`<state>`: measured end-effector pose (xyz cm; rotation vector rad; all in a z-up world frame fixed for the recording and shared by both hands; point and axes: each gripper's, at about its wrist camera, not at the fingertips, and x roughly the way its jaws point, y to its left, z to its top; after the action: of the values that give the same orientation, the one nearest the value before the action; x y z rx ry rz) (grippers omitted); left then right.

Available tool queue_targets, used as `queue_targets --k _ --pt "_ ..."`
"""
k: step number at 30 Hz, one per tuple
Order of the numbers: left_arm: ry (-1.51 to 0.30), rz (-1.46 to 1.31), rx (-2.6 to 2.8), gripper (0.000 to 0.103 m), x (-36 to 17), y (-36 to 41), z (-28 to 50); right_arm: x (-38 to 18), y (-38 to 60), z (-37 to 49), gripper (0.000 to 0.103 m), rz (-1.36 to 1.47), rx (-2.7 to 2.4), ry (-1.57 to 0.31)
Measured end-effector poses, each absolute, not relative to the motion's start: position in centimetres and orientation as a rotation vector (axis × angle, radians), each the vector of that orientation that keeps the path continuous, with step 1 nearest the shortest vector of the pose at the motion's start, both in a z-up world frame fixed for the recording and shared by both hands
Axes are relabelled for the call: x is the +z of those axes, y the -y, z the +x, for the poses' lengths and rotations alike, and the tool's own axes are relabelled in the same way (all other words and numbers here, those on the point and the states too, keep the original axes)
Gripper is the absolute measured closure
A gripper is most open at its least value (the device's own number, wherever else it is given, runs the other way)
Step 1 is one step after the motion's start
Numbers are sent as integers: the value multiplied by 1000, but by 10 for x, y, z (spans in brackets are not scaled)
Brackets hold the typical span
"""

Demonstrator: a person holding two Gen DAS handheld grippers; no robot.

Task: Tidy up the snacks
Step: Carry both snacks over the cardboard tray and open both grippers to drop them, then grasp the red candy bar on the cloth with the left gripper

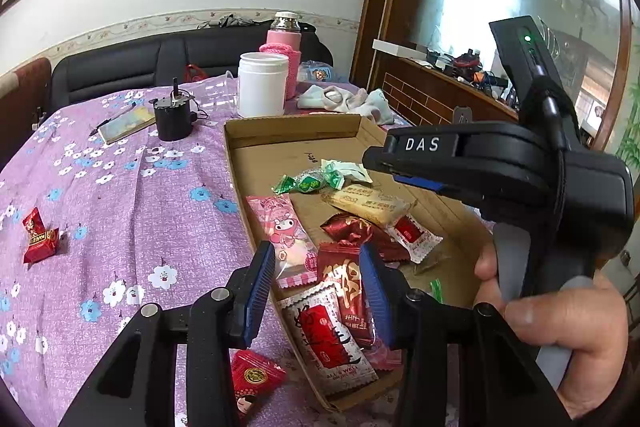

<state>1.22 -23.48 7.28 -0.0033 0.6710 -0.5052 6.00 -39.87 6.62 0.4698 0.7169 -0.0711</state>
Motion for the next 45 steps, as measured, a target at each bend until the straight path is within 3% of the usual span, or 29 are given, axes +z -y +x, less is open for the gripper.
queue_targets --k 17,27,34,45 --pt "-794 -115 -435 57 78 194 31 73 384 57 73 427 -34 -699" --pt "-816 -58 -240 57 88 106 58 75 379 55 71 428 -15 -698" --pt "-920 -101 -62 57 63 32 126 74 375 55 70 420 -4 -702" --pt "-982 -91 -26 57 31 20 161 71 375 59 70 420 0 -721"
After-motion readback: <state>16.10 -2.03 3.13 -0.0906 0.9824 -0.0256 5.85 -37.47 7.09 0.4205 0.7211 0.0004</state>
